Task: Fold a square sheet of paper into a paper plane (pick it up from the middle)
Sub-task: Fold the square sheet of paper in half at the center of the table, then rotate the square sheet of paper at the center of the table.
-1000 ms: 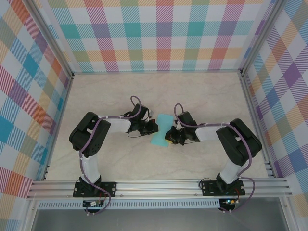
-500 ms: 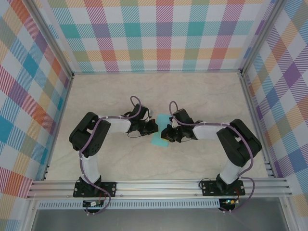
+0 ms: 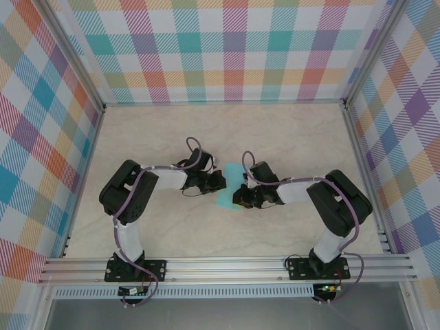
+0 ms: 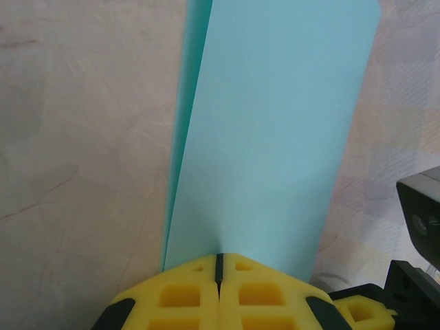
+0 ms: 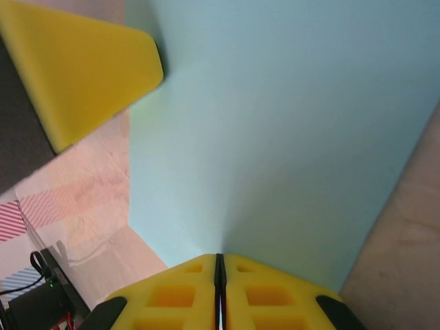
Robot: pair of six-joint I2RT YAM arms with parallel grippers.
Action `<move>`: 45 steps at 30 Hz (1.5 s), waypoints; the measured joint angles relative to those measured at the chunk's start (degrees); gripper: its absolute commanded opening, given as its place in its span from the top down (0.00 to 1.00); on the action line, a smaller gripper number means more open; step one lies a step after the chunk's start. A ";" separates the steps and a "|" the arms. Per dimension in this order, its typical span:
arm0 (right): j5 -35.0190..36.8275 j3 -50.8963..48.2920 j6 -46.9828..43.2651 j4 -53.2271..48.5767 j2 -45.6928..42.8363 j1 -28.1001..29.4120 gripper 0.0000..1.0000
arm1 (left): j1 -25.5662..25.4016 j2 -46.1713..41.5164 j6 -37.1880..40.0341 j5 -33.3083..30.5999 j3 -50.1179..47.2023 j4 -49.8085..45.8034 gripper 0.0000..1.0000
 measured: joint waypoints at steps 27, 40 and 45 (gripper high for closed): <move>12.76 4.04 0.28 -16.76 -7.72 1.29 0.88 | -0.04 -2.34 1.33 -3.10 5.73 -11.13 0.74; 12.48 7.39 3.10 -17.75 -2.03 4.11 0.87 | 0.72 -12.83 0.87 -11.98 2.10 -16.59 0.73; 10.23 9.49 5.51 -15.45 1.11 5.29 0.87 | 1.18 -15.78 -0.39 -13.38 -1.49 -16.31 0.73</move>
